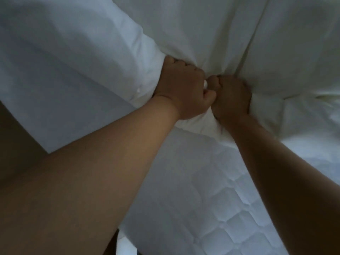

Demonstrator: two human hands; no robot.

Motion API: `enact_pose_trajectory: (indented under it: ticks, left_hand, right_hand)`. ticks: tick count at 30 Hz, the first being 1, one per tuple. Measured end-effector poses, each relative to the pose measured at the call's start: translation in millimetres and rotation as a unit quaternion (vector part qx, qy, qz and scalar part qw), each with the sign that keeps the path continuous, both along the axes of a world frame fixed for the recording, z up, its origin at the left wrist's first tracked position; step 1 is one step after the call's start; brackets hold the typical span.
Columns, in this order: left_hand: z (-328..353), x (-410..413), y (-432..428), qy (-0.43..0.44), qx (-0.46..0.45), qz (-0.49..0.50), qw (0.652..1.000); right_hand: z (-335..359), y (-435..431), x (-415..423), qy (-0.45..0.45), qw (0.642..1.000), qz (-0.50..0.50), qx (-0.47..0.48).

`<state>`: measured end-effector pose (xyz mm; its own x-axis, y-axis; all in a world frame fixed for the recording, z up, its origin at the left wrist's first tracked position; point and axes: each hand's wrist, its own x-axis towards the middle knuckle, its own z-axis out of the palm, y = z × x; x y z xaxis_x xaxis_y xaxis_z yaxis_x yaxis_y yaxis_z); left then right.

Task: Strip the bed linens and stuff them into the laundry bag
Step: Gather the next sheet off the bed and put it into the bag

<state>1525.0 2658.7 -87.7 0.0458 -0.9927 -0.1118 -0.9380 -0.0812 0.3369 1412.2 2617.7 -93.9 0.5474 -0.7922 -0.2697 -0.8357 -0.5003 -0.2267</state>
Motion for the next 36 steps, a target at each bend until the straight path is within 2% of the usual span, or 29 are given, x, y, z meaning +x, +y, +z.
enact_pose_trajectory:
  ticks: [2,5,10,14,16,17,19,21,24,26,28,30,32,34,36]
  left_hand:
    - [8,0,4,-0.038,0.044,-0.010,0.998]
    - [20,-2,15,-0.056,0.106,-0.036,0.992]
    - [36,-5,51,-0.048,0.253,-0.059,0.964]
    - [39,-8,92,-0.041,0.336,-0.071,0.938]
    - [40,-7,101,-0.038,0.340,-0.071,0.937]
    - [40,-7,103,-0.038,0.339,-0.074,0.937]
    - [41,-8,102,-0.035,0.338,-0.079,0.937]
    - [38,-8,96,-0.026,0.347,-0.079,0.934]
    - [36,-10,84,0.006,0.372,-0.052,0.927]
    - [37,-11,84,0.013,0.352,-0.035,0.935]
    - [41,-9,94,0.023,0.289,0.003,0.957]
    - [47,-3,108,0.072,0.155,0.068,0.983]
    - [56,0,117,0.124,0.019,0.104,0.987]
    - [60,-4,125,0.119,-0.059,0.083,0.988]
    - [59,-7,138,0.059,-0.087,0.031,0.994]
  right_hand:
    - [7,-2,2,-0.006,0.999,-0.009,0.045]
    - [17,15,5,0.046,0.992,-0.012,0.120]
    - [25,63,1,0.060,0.945,-0.109,0.304]
    - [31,111,-4,0.064,0.906,-0.111,0.403]
    - [37,125,-7,0.048,0.915,-0.141,0.375]
    - [41,132,-11,0.021,0.930,-0.164,0.329]
    - [55,150,-21,-0.065,0.957,-0.223,0.173]
    - [71,180,-29,-0.116,0.969,-0.219,0.013]
    - [67,233,-35,-0.056,0.986,-0.144,-0.061]
    - [47,244,-37,-0.027,0.988,-0.107,-0.108]
    - [28,231,-36,-0.018,0.982,-0.085,-0.166]
    - [17,205,-30,-0.027,0.973,-0.087,-0.210]
    - [13,182,-22,-0.041,0.972,-0.091,-0.211]
    - [15,161,-17,-0.051,0.976,-0.086,-0.191]
    - [17,139,-13,-0.067,0.982,-0.083,-0.153]
